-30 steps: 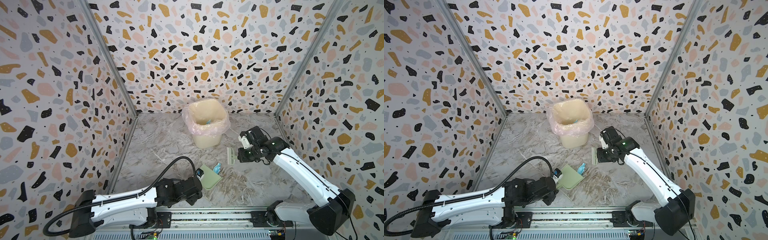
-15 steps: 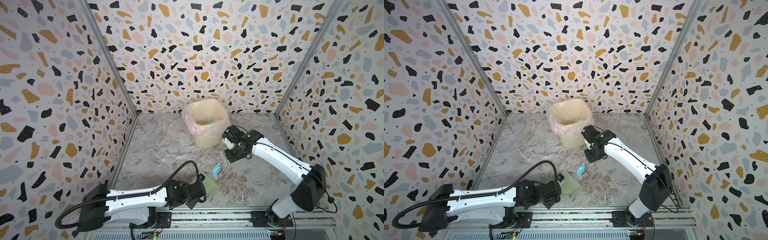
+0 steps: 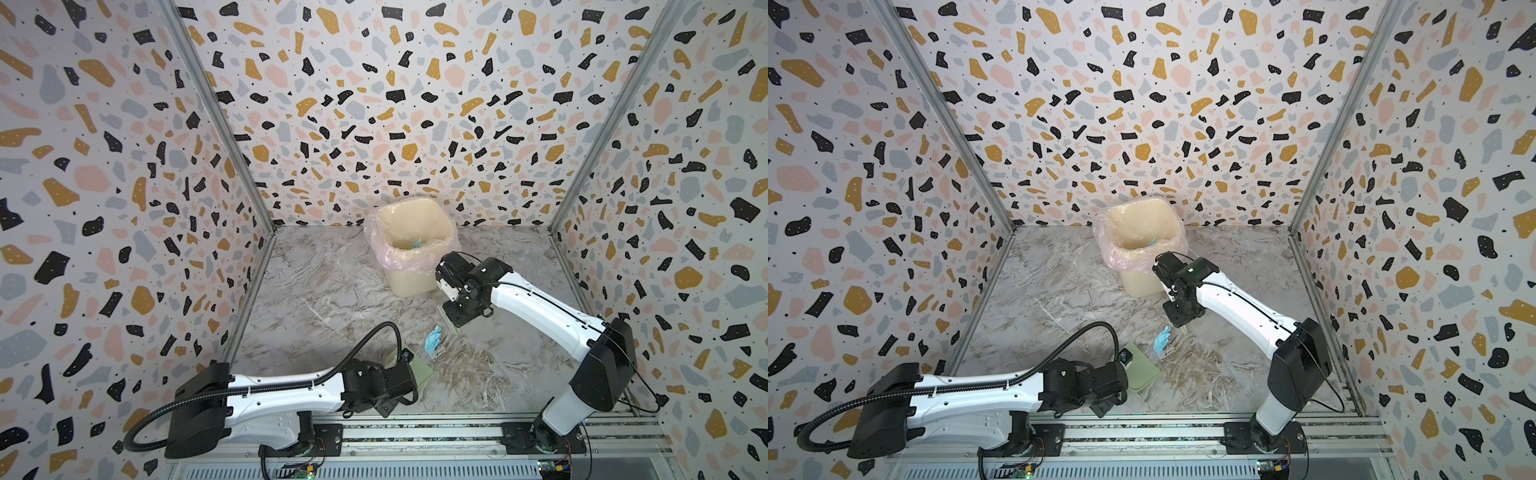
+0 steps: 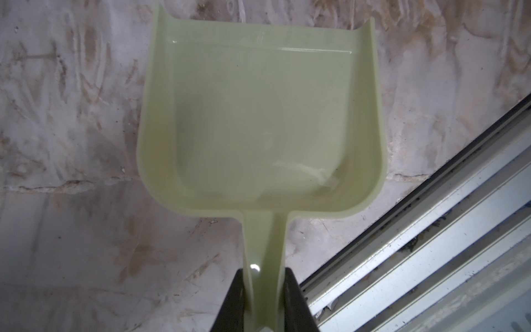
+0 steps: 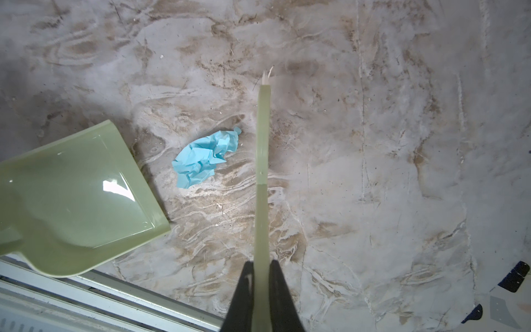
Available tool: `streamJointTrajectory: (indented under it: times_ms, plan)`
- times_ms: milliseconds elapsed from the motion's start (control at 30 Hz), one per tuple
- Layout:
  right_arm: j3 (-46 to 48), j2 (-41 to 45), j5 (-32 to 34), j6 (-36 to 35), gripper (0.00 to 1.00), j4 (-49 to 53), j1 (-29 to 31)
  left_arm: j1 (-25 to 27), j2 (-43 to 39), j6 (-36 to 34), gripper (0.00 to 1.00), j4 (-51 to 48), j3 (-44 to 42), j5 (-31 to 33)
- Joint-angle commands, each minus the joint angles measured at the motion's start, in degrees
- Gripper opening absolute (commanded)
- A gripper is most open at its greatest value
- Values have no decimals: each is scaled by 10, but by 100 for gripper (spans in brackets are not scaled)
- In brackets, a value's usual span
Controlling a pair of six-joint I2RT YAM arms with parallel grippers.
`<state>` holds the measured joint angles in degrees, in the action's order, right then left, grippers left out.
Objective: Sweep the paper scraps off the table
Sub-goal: 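Set the dustpan on the table near the blue scrap while the right brush approaches, then sweep the light blue scrap with the right brush into the dustpan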
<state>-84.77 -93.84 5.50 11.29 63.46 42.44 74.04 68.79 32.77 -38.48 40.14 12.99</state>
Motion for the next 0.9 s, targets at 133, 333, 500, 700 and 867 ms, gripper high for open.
streamJointTrajectory:
  times_ms: [133,333,500,700,867]
  plan:
    - [-19,-6,8,-14,0,31,9,3,15,-2,0,12,11,19]
    - [-21,-15,4,-19,0,34,17,3,20,-1,0,13,11,22]
    - [-25,-25,-5,-22,0,39,32,3,25,0,0,14,11,23]
    - [-33,-30,-22,-20,0,45,53,3,27,2,0,13,10,24]
    - [-38,-28,-43,-12,0,47,80,2,34,2,0,13,10,23]
